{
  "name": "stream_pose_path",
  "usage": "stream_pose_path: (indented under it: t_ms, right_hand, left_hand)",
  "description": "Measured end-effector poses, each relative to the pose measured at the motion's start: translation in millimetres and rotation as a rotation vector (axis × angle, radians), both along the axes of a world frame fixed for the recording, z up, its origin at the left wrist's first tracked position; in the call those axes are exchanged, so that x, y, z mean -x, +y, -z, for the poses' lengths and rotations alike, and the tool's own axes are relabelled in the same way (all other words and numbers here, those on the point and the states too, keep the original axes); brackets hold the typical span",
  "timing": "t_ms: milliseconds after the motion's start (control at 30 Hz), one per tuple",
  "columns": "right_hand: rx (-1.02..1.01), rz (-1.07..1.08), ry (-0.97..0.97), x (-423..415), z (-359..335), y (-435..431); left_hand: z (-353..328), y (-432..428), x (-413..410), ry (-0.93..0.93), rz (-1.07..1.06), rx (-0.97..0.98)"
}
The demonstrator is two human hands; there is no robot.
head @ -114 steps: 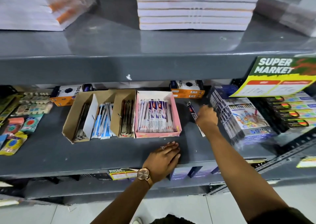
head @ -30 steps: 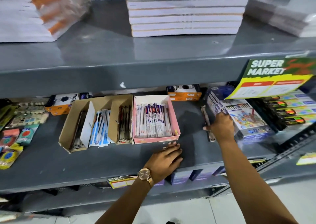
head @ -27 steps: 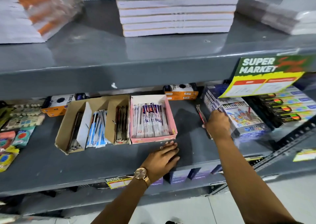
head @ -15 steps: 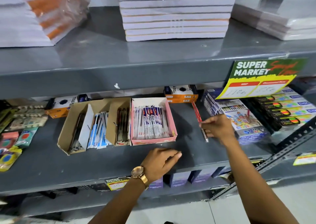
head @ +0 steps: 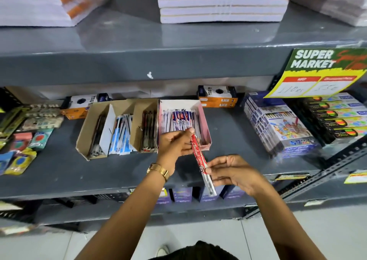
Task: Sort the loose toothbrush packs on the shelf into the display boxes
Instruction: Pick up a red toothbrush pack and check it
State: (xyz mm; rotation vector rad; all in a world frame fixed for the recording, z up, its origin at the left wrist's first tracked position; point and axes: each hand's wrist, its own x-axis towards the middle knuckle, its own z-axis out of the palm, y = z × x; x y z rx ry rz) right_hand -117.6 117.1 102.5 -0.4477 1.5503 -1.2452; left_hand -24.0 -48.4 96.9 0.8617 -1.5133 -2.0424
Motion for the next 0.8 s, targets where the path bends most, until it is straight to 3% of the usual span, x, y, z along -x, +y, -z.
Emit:
stream_pose_path:
  t_ms: [167,800]
  right_hand:
    - [-0.042,-0.024,-0.049,-18,15,1]
    - [-0.071,-0.096,-0.054,-25,14,-11]
  left_hand:
    - [12,1,-21,-0.016,-0.013,-0.150]
    - [14,-12,-54,-0.030,-0.048,-0.321]
